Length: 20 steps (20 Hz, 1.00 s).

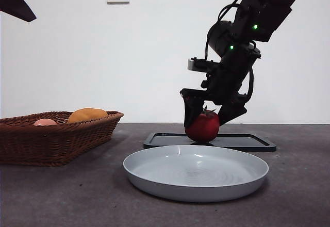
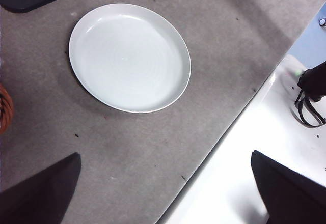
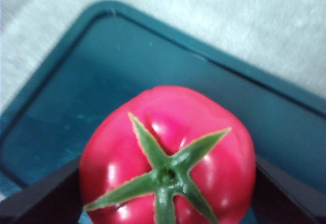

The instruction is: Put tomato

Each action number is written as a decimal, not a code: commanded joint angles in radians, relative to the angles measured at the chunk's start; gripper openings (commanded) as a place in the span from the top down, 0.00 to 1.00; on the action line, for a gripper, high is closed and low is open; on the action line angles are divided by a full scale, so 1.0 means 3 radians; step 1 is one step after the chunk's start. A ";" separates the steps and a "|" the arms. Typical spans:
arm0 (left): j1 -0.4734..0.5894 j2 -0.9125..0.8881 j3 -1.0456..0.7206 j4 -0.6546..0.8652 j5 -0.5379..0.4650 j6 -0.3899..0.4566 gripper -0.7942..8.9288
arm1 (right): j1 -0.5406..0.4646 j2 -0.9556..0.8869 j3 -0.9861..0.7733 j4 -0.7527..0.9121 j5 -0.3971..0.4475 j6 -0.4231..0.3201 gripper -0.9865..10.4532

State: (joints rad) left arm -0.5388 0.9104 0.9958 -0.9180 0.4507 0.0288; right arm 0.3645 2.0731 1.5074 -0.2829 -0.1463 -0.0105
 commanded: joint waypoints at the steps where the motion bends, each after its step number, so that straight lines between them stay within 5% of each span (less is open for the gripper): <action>1: -0.0019 0.0024 0.0080 -0.0014 0.0019 0.0028 0.37 | 0.0014 0.0085 0.0081 0.0020 0.0055 -0.0081 0.64; 3: -0.0019 0.0024 0.0080 -0.0018 0.0019 0.0028 0.37 | 0.0014 0.0085 0.0081 -0.0014 0.0052 -0.0081 0.64; 9: -0.0019 0.0024 0.0080 -0.0018 0.0019 0.0028 0.37 | 0.0020 0.0064 0.0084 -0.0117 0.0053 -0.0055 0.43; 16: -0.0019 0.0024 0.0080 -0.0009 0.0019 0.0028 0.37 | 0.0020 -0.0554 0.0088 -0.0484 0.0050 0.0000 0.43; 20: -0.0019 0.0024 0.0080 -0.0009 0.0019 0.0028 0.37 | 0.0022 -0.1174 0.0088 -0.1061 -0.0221 0.0034 0.43</action>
State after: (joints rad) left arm -0.5388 0.9104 0.9958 -0.9272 0.4507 0.0288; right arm 0.3656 1.7111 1.5120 -0.6125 -0.2092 -0.0158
